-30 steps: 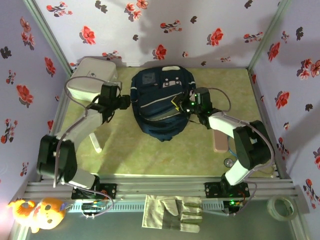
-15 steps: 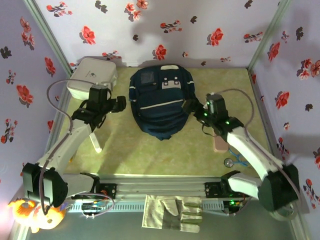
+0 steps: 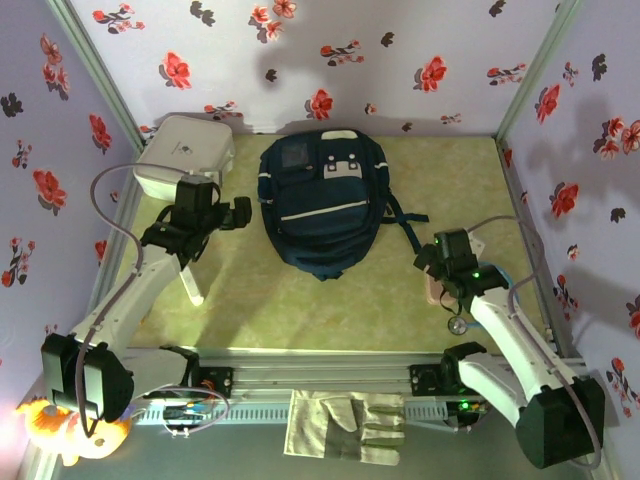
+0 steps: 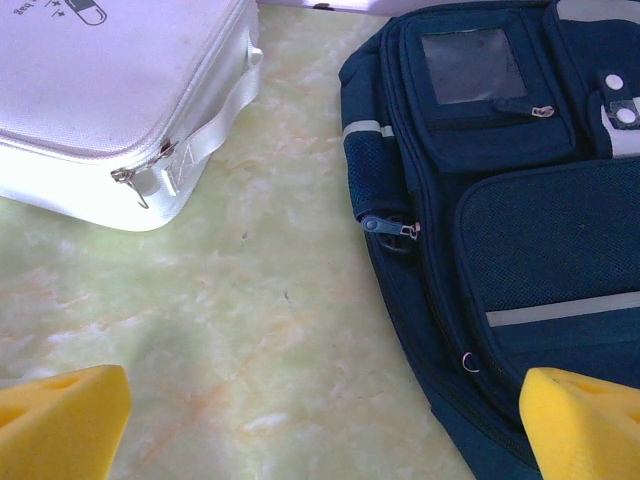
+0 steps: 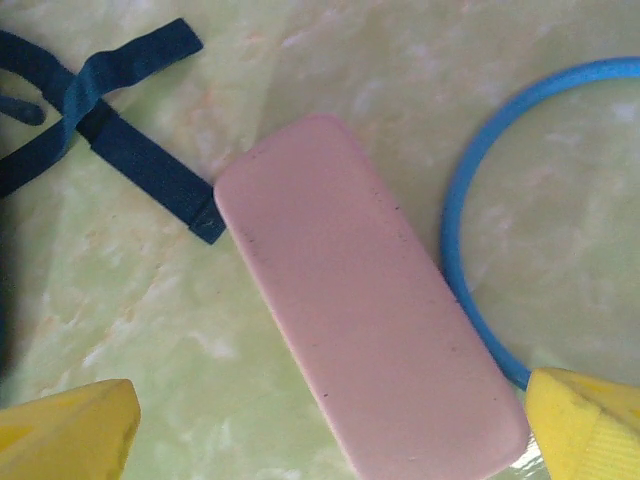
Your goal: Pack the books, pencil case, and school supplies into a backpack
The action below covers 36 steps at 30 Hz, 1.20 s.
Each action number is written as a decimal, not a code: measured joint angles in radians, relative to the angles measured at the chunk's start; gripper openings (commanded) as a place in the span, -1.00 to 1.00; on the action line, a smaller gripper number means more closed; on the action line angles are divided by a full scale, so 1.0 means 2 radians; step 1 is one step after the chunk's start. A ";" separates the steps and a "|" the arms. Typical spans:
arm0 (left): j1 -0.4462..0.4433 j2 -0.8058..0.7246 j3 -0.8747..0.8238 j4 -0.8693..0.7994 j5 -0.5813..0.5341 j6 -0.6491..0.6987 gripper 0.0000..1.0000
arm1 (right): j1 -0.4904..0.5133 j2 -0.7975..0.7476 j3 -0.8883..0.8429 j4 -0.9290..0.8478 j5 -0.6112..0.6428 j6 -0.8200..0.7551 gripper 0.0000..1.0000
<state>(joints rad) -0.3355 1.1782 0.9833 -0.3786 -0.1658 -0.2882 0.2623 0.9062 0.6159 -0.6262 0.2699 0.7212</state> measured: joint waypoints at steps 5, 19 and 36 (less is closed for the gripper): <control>0.000 -0.010 -0.002 0.001 0.001 0.004 0.99 | -0.118 0.089 0.010 0.041 -0.051 -0.048 0.99; 0.001 -0.018 -0.006 0.004 0.026 0.009 0.99 | -0.171 0.198 0.021 0.087 -0.173 -0.091 0.96; 0.001 -0.018 -0.009 0.013 0.052 0.011 0.99 | -0.081 0.121 -0.008 0.059 -0.151 -0.036 0.91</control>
<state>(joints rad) -0.3344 1.1431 0.9653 -0.3523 -0.0620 -0.2661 0.1001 1.1484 0.6006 -0.5087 -0.0326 0.6483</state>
